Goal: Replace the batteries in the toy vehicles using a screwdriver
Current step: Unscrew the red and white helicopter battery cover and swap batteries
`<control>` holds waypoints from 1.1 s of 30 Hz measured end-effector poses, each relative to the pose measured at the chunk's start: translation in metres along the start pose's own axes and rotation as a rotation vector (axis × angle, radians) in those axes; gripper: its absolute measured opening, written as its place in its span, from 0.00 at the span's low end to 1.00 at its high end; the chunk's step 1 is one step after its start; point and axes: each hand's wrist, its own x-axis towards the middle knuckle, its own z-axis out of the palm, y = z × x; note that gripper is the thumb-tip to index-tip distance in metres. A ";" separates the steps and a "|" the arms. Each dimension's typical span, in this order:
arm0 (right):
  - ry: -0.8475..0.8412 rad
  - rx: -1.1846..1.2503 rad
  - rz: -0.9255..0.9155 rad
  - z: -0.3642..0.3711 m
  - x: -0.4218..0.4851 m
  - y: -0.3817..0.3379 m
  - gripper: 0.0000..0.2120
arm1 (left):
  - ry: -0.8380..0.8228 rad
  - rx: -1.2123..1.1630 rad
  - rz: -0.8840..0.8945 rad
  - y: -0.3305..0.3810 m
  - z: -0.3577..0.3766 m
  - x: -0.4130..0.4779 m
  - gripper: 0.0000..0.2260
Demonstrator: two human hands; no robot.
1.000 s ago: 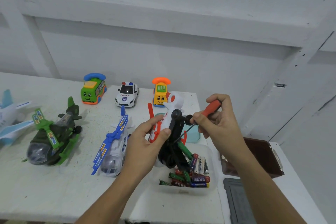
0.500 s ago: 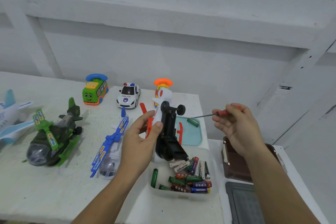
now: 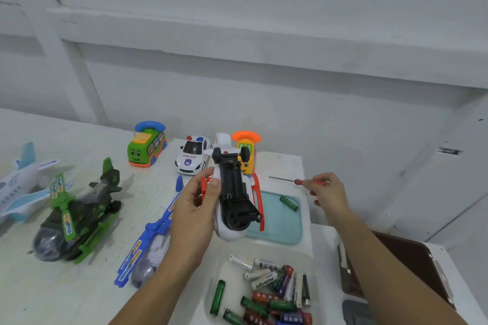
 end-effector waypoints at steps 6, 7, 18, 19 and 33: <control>-0.163 -0.083 -0.032 0.009 0.032 0.016 0.09 | 0.038 -0.006 -0.001 -0.001 0.008 0.011 0.20; -0.193 -0.097 -0.035 0.008 0.035 0.019 0.09 | 0.043 -0.007 -0.002 -0.002 0.008 0.012 0.19; -0.335 -0.251 -0.140 -0.005 0.051 0.031 0.10 | 0.075 -0.060 0.008 0.012 0.019 0.020 0.19; -0.342 -0.250 -0.136 -0.007 0.050 0.030 0.11 | 0.081 -0.063 0.008 0.014 0.019 0.020 0.17; -0.230 -0.818 -0.581 0.005 0.024 -0.002 0.08 | 0.101 -0.088 0.062 0.029 0.025 0.026 0.24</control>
